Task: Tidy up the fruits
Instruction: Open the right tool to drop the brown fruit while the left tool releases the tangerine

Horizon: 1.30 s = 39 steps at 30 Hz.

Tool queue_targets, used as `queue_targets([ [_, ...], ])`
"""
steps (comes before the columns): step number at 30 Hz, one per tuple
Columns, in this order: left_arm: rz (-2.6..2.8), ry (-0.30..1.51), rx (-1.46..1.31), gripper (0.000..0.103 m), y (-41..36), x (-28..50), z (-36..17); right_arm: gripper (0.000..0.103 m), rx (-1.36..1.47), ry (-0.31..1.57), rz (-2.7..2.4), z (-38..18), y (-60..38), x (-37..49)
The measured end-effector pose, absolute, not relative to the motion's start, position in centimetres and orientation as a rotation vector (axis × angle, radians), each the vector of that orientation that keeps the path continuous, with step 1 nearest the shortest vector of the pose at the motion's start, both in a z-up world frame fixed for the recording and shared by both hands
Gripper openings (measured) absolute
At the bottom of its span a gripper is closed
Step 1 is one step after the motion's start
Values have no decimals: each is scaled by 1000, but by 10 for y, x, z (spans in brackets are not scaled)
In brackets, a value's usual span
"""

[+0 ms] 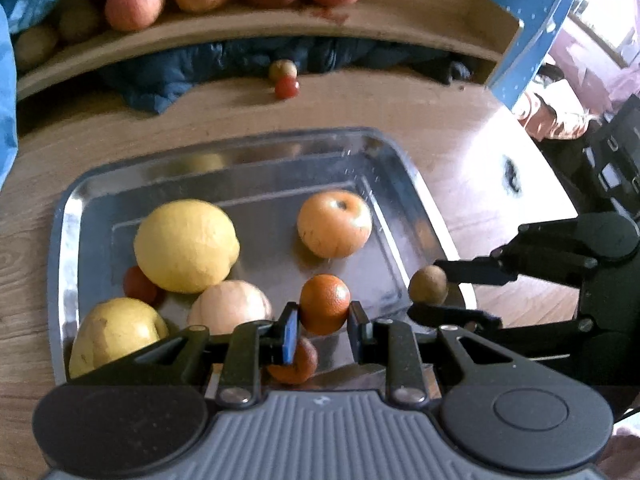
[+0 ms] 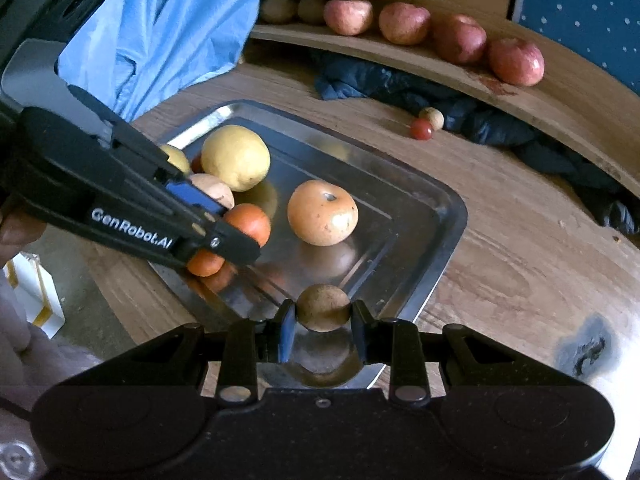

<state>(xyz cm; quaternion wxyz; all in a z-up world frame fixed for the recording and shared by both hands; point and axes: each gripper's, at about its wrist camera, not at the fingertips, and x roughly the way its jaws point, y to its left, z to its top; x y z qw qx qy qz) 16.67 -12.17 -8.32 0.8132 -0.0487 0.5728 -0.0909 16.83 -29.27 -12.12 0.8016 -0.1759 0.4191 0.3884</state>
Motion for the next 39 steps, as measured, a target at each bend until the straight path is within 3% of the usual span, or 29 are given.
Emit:
queue_targets([
  [27,-259,1249,-21,30,-142,174,-86,33,-377,921,816,-131,-299,168],
  [31,-247,1252,-34,39,-142,172,-83,37,-391,909,833,-127,-301,166],
  [36,-275,1226,-87,68,-132,163,-65,50,-403,888,860,-116,-309,163],
  [39,-276,1212,-69,79,-127,155,-54,58,-416,880,882,-109,-313,159],
])
